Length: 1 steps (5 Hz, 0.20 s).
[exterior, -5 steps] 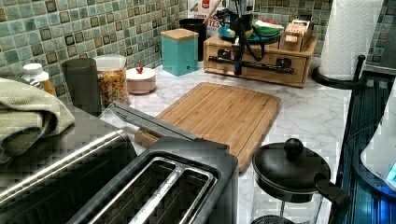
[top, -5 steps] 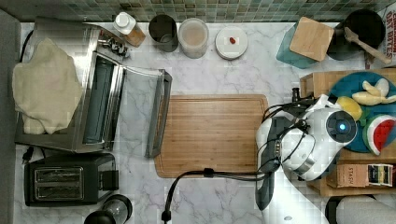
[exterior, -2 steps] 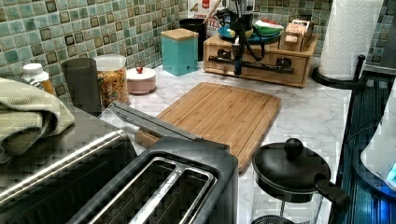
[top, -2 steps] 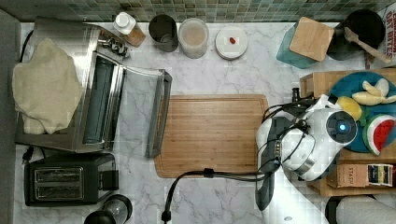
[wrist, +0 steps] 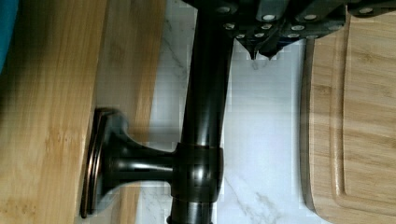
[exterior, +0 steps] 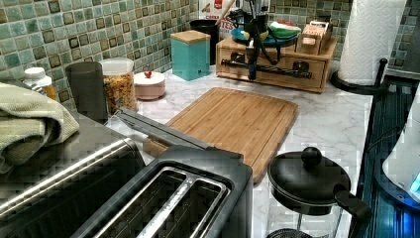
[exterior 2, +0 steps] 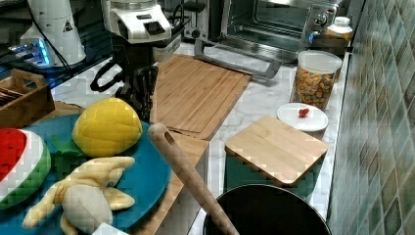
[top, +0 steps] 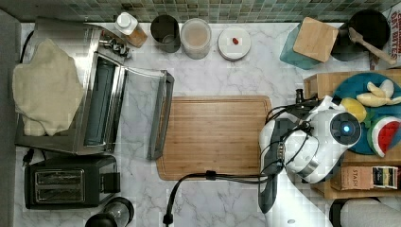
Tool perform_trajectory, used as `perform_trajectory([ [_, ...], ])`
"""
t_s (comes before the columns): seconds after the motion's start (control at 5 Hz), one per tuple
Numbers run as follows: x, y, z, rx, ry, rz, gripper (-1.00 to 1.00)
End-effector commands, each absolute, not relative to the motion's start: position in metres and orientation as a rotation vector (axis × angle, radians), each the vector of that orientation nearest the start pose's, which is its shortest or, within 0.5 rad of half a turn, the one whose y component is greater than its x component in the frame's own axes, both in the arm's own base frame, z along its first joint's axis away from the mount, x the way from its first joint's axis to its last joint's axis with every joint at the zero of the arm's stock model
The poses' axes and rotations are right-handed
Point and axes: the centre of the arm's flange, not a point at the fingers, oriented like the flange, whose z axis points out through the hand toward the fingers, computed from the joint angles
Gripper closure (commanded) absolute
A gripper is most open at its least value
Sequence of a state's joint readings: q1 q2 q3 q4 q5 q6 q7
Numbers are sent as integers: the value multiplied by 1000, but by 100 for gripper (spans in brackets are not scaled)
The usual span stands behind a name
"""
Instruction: Close the drawer.
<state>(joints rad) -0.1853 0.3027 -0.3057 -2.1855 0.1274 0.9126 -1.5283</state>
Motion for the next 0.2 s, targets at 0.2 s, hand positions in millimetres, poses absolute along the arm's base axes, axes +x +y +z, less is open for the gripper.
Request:
perform_trajectory([
  [0.2,469,-426,376,-3411,80,-421,100],
])
